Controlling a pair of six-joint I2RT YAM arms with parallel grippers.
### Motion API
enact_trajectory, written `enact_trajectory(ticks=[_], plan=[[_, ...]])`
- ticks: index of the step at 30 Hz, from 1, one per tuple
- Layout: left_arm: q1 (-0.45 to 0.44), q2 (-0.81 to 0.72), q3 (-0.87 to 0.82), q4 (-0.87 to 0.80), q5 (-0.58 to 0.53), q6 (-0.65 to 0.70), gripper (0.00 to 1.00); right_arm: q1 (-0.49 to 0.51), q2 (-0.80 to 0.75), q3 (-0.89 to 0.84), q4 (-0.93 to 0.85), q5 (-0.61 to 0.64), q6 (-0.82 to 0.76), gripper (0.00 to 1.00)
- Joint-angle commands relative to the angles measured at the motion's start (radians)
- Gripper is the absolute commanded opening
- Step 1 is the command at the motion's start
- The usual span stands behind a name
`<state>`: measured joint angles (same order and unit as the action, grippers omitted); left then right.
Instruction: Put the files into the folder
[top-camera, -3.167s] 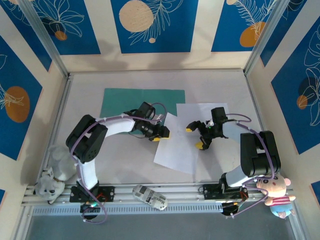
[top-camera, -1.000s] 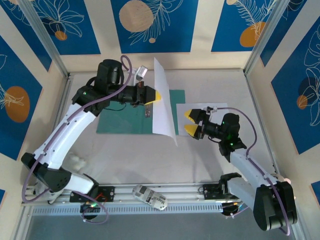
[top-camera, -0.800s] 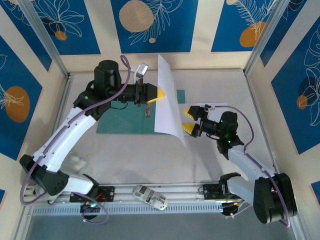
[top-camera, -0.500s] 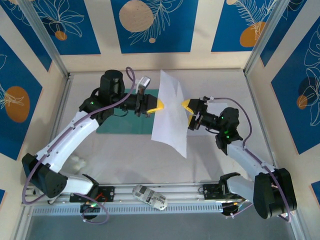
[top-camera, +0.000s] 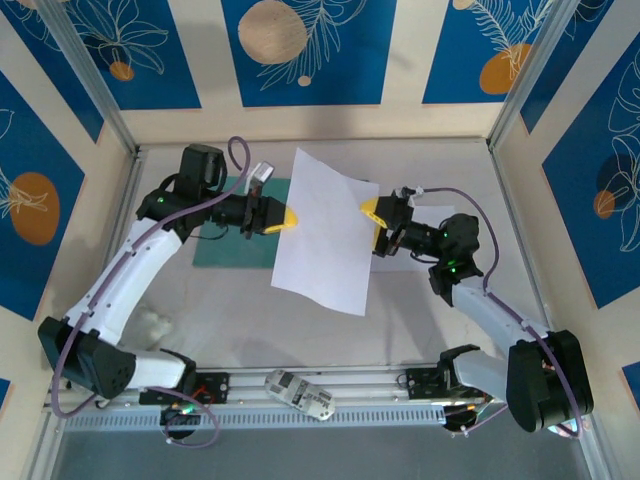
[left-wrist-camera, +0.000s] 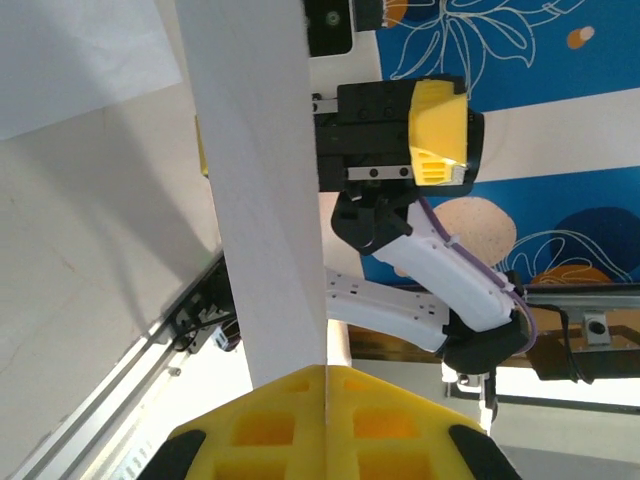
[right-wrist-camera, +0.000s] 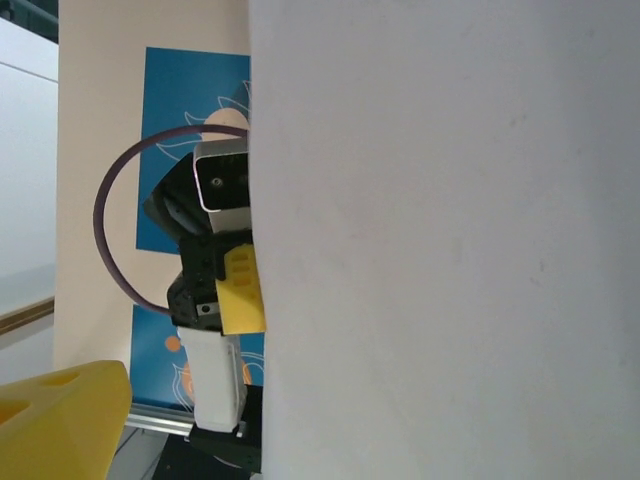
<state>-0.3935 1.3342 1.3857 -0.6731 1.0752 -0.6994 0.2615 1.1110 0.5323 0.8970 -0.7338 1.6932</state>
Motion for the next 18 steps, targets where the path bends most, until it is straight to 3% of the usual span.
enact_trajectory(ticks=[1,5,18], plan=[[0.014,0.014,0.045,-0.072,0.051,0.096,0.00,0.011,-0.007,0.031,0.005,-0.039,-0.015,0.96],[0.019,0.027,0.055,-0.074,0.049,0.107,0.00,0.019,-0.010,0.035,-0.035,-0.065,-0.051,0.85],[0.037,0.030,0.080,-0.101,0.035,0.136,0.00,0.040,-0.022,0.057,-0.145,-0.085,-0.143,0.72]])
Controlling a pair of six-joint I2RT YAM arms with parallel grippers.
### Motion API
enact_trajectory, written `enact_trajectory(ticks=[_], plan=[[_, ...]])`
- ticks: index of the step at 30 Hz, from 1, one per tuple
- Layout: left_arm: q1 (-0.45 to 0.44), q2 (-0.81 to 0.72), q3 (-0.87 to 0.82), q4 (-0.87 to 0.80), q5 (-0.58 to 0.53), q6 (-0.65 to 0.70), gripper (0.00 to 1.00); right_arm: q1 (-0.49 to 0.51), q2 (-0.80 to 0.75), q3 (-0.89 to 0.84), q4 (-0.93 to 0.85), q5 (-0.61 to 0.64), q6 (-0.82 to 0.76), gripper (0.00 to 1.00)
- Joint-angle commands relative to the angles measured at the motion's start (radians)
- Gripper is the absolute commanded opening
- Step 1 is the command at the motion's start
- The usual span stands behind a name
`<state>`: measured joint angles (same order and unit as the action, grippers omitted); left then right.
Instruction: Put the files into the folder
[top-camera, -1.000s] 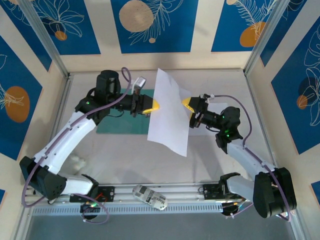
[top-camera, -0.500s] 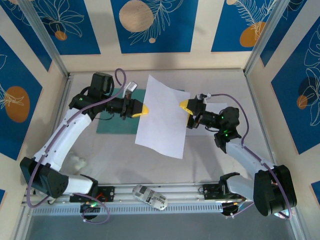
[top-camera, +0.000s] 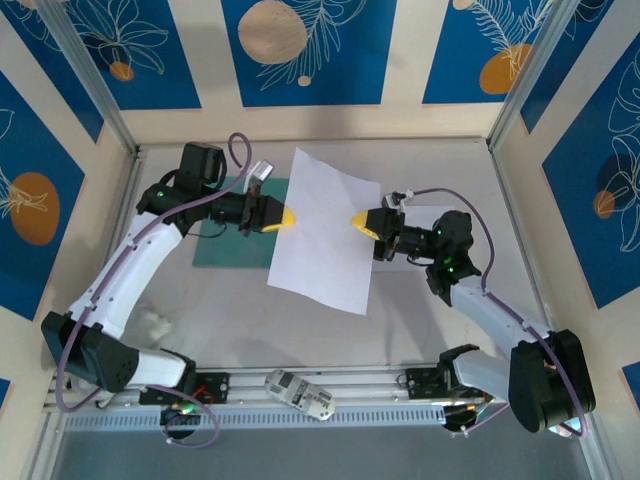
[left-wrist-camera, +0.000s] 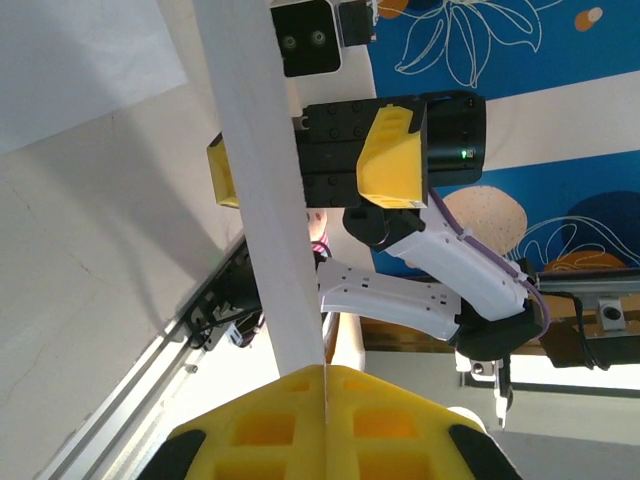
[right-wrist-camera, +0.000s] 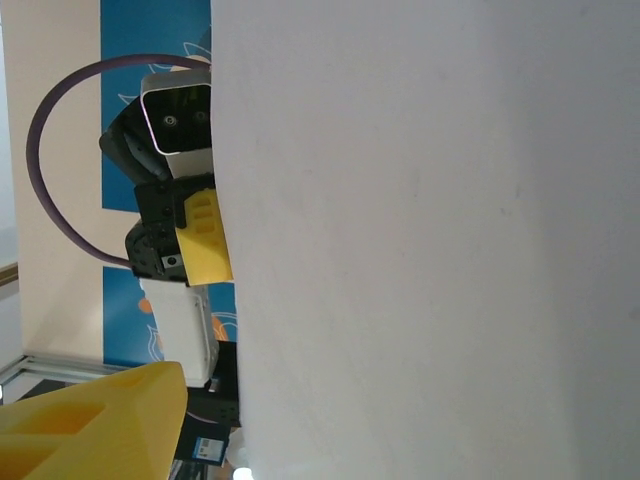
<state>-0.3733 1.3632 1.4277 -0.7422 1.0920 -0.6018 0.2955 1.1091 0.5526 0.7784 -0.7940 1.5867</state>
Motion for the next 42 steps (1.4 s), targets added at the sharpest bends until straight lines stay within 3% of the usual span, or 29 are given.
enact_trajectory(ticks=[1,14,24,29,34,38,42], plan=[[0.019,0.002,0.036,-0.034,0.018,0.041,0.00,0.006,-0.021,0.038,-0.031,-0.025,-0.037,0.71],[0.044,0.004,0.035,-0.041,0.051,0.058,0.00,0.017,-0.023,0.036,-0.044,-0.040,-0.058,0.58],[0.053,-0.002,0.013,-0.017,0.062,0.046,0.00,0.027,-0.019,0.045,-0.056,-0.044,-0.077,0.42],[0.054,-0.002,0.008,-0.014,0.068,0.045,0.00,0.031,-0.021,0.052,-0.080,-0.043,-0.092,0.18],[0.066,-0.003,0.004,-0.016,0.065,0.042,0.00,0.036,-0.028,0.055,-0.110,-0.038,-0.112,0.13],[0.082,-0.010,-0.011,-0.011,0.053,0.042,0.48,0.036,-0.049,0.066,-0.173,-0.028,-0.149,0.07],[0.109,-0.017,-0.039,-0.020,-0.001,0.055,0.71,0.032,-0.086,0.112,-0.376,0.000,-0.262,0.06]])
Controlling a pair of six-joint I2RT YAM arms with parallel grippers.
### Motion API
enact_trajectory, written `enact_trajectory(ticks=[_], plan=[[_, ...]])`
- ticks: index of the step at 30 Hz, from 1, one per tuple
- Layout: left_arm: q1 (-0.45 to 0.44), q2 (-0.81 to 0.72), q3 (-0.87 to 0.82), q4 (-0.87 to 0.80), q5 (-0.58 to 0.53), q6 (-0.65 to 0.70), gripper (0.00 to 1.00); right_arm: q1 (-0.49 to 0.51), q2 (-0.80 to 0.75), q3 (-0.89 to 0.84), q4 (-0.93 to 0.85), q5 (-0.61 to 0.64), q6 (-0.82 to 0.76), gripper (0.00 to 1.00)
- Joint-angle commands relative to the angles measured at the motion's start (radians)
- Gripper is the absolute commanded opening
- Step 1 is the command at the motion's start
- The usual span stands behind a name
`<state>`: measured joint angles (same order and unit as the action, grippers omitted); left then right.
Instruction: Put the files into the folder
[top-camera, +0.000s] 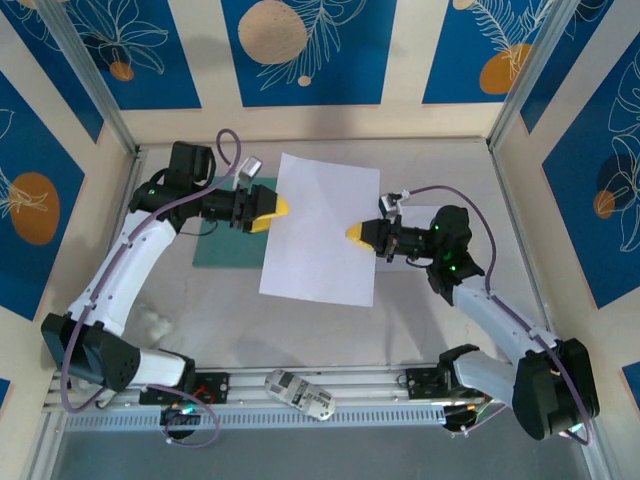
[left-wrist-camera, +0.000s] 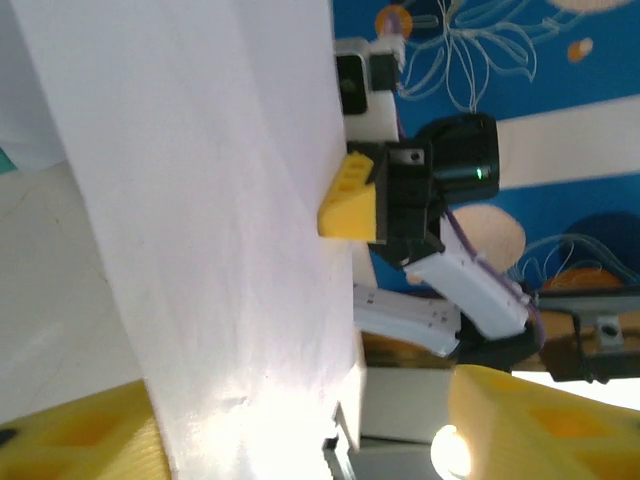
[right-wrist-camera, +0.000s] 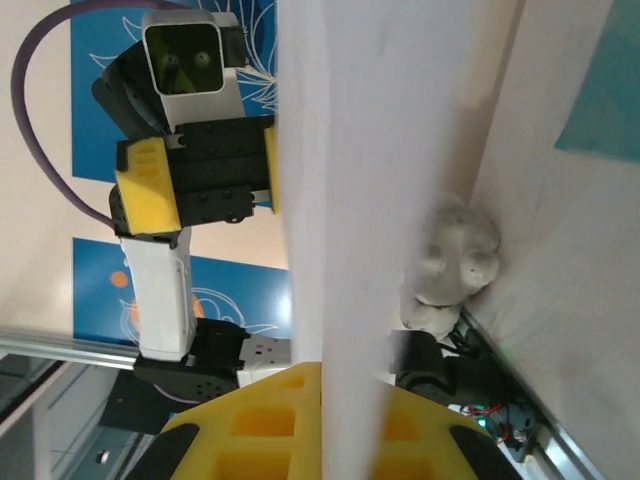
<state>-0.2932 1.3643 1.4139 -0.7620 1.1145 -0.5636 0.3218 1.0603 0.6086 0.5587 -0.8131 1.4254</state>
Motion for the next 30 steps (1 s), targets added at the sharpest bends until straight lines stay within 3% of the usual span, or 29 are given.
enact_trajectory(ticks=[1,5,8,11,17,23,30], plan=[[0.039,-0.021,-0.031,-0.012,-0.054,0.028,0.76,0.005,-0.047,0.082,-0.252,0.034,-0.147,0.06],[0.069,-0.008,-0.043,-0.099,-0.257,0.121,0.88,0.000,-0.055,0.232,-0.683,0.123,-0.397,0.05],[0.071,0.035,-0.052,-0.147,-0.476,0.178,0.94,-0.011,-0.032,0.323,-0.871,0.169,-0.509,0.00],[0.071,0.102,-0.085,-0.093,-0.571,0.186,0.94,-0.014,0.006,0.418,-1.042,0.243,-0.623,0.00],[0.030,0.289,-0.086,0.082,-0.612,0.162,0.90,-0.023,0.097,0.571,-1.250,0.363,-0.772,0.00],[-0.055,0.515,0.019,0.146,-0.664,0.180,0.82,-0.042,0.144,0.687,-1.390,0.489,-0.842,0.00],[-0.132,0.639,0.065,0.199,-0.685,0.188,0.77,-0.092,0.118,0.712,-1.456,0.520,-0.865,0.00]])
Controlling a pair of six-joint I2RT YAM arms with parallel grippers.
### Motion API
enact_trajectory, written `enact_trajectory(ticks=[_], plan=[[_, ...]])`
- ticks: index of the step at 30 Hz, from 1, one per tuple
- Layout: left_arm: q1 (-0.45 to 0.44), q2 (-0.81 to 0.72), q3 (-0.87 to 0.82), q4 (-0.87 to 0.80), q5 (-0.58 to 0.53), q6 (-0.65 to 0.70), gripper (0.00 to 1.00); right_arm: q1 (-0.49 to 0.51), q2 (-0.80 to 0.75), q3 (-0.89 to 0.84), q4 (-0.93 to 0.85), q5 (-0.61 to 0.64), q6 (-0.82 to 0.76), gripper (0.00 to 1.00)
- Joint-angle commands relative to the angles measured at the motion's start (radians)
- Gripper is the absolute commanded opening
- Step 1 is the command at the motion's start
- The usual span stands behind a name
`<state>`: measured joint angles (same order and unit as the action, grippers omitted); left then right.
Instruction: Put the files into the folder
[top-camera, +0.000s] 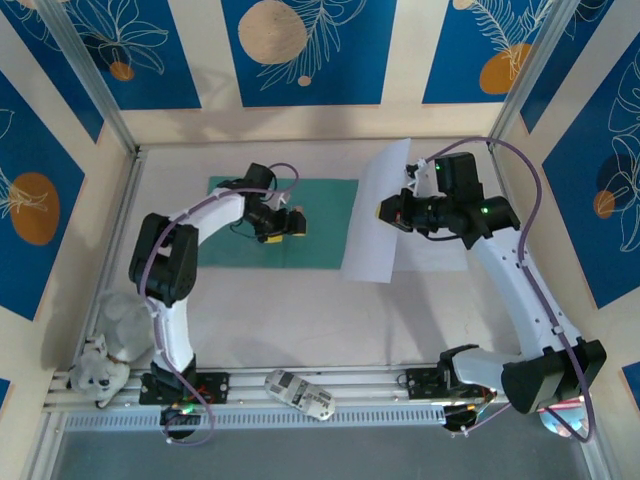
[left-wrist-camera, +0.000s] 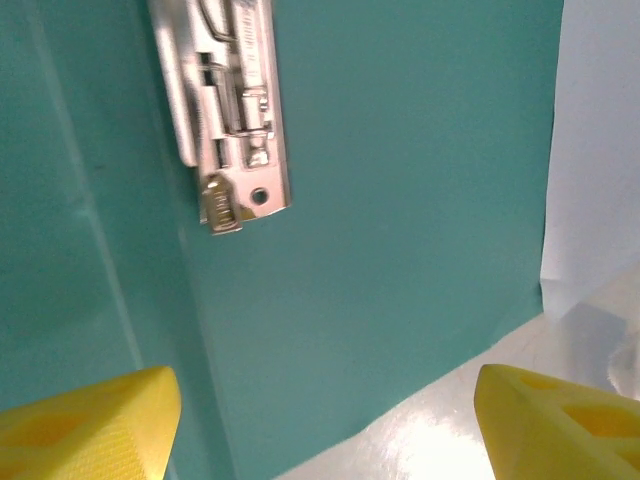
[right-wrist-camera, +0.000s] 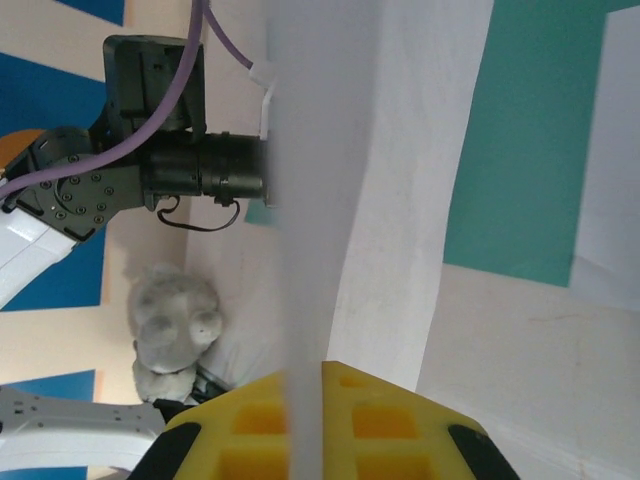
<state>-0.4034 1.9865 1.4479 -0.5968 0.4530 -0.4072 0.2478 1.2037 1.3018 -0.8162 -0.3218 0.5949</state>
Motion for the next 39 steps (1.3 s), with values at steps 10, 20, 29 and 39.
enact_trajectory(ticks=[10,20,29,39], plan=[[-0.096,0.061,-0.052,0.110,0.000,0.037,0.72,-0.113,-0.086,-0.024,-0.074,-0.030,-0.010,0.00],[-0.179,0.064,-0.179,0.212,0.042,0.047,0.68,-0.162,-0.137,-0.028,-0.079,-0.068,-0.006,0.00],[-0.252,0.035,-0.275,0.265,0.049,0.030,0.62,-0.210,-0.175,-0.039,-0.080,-0.105,0.008,0.00],[-0.299,-0.136,-0.427,0.525,0.109,-0.272,0.67,-0.216,-0.191,-0.089,0.020,-0.168,0.040,0.00]])
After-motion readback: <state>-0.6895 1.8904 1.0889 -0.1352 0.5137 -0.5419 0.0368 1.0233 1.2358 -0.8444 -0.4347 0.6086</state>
